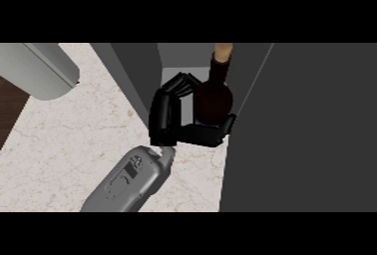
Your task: Pick up the wine, place it into the cabinet and close the cabinet
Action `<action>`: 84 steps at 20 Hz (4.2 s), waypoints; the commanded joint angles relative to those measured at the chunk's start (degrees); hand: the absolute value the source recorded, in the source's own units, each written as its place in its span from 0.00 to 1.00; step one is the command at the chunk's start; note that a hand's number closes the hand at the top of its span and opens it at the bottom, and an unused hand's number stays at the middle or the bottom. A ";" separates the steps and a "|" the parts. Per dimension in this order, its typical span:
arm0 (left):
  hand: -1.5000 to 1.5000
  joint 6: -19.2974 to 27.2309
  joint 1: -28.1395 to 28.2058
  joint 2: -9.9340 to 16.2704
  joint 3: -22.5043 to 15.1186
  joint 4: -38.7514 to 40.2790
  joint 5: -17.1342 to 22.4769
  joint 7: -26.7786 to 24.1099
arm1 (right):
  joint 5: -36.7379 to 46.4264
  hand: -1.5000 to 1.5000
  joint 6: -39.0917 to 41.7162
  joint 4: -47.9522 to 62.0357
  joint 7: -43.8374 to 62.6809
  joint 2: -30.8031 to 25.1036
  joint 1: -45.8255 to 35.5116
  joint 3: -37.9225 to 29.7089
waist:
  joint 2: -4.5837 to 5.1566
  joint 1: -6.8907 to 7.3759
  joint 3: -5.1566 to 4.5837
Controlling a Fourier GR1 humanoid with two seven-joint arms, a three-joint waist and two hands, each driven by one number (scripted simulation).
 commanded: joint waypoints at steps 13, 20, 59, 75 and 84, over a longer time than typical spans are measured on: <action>1.00 0.20 -2.16 0.00 2.74 13.97 -0.59 -11.83 | -4.95 0.00 0.24 -3.35 1.16 0.20 0.23 -0.96 | 0.06 0.01 0.00; 1.00 -2.21 -5.14 0.00 7.57 18.86 2.43 -13.43 | -5.14 0.00 -1.13 -0.16 1.63 -1.02 -4.58 -4.45 | 0.08 0.21 0.00; 1.00 -10.31 -32.11 0.94 25.00 61.26 7.58 -25.55 | -8.59 0.00 0.55 -4.25 2.41 0.98 0.70 -1.78 | 0.72 -1.95 0.00; 1.00 -15.67 -32.65 1.75 30.91 68.20 10.66 -31.71 | -1.88 0.00 1.05 -0.31 -1.40 3.32 0.07 4.89 | 1.34 -2.77 -0.05; 0.00 -12.13 -31.83 0.96 30.12 71.52 8.19 -32.90 | -2.27 0.00 2.25 -0.40 -3.64 2.90 1.83 3.91 | 1.38 -3.09 -0.01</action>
